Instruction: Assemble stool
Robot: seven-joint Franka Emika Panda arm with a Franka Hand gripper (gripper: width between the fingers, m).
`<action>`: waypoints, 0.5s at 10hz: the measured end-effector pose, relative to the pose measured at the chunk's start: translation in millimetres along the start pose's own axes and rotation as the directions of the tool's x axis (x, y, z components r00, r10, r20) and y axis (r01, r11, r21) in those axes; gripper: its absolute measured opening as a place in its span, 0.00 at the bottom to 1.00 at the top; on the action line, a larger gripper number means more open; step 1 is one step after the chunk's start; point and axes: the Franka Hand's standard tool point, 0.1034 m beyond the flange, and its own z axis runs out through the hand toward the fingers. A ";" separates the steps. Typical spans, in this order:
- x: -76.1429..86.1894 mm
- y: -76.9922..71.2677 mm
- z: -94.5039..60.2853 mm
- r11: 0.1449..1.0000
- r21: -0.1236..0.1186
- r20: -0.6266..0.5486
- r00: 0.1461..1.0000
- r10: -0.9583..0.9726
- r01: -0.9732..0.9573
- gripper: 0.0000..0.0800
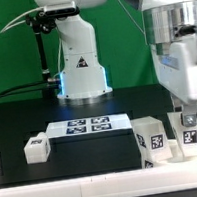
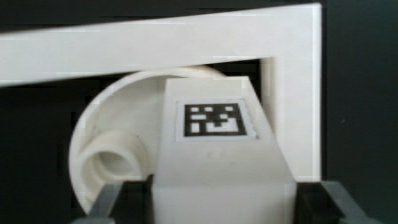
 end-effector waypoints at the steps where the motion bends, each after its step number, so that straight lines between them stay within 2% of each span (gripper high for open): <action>1: 0.5 0.8 0.6 0.983 0.004 0.031 0.982 0.184 -0.184 0.42; 2: -0.1 1.0 0.8 0.941 0.001 0.053 0.940 0.337 -0.338 0.42; 5: -2.2 1.6 0.3 0.934 0.004 0.073 0.931 0.357 -0.358 0.42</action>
Offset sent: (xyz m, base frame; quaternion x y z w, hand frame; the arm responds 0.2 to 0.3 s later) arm -0.0060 -0.0031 -0.0010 0.0181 -0.0118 0.2669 0.9635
